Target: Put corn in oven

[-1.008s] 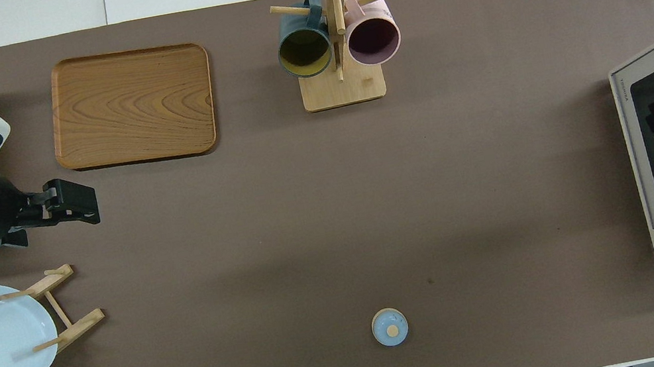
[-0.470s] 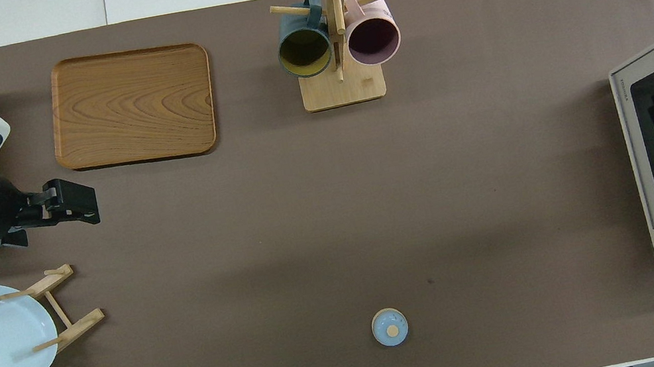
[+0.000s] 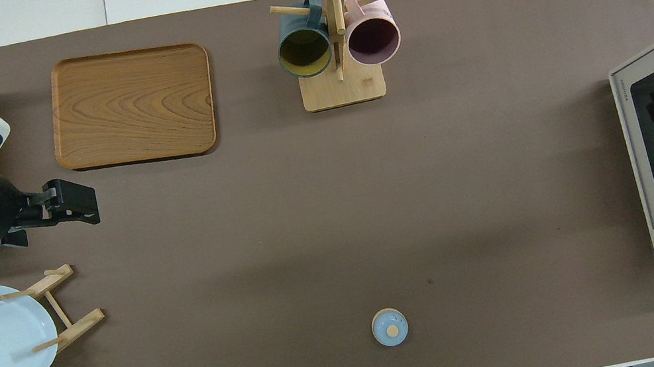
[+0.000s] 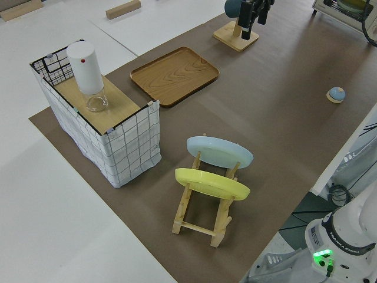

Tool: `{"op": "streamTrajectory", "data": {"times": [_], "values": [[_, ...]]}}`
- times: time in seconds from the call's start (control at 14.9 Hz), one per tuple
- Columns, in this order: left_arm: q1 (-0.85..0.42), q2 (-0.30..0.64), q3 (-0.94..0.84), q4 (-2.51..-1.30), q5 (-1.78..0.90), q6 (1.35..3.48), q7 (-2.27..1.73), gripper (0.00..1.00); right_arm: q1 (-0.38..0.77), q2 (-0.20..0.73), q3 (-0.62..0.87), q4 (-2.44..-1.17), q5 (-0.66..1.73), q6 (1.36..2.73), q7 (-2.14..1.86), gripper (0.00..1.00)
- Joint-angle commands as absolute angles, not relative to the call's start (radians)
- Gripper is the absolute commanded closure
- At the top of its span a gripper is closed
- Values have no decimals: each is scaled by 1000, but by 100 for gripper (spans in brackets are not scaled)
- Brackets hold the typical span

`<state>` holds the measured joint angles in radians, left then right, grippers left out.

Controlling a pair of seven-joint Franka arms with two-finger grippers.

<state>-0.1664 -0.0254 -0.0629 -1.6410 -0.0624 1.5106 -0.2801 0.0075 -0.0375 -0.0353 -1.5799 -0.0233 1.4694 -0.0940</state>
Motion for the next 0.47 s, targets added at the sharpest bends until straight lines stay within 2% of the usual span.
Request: {"op": "streamTrajectory", "data": {"times": [0.0,0.4], "values": [[-163,-44,-63,-1655,-74,1509,-281,0,11,-23,-40,-1559,-11,1459,-83,0],[-158,-44,-63,-1655,-74,1509,-281,0,2,-20,-41,-1562,-5,1466,-84,0]]}}
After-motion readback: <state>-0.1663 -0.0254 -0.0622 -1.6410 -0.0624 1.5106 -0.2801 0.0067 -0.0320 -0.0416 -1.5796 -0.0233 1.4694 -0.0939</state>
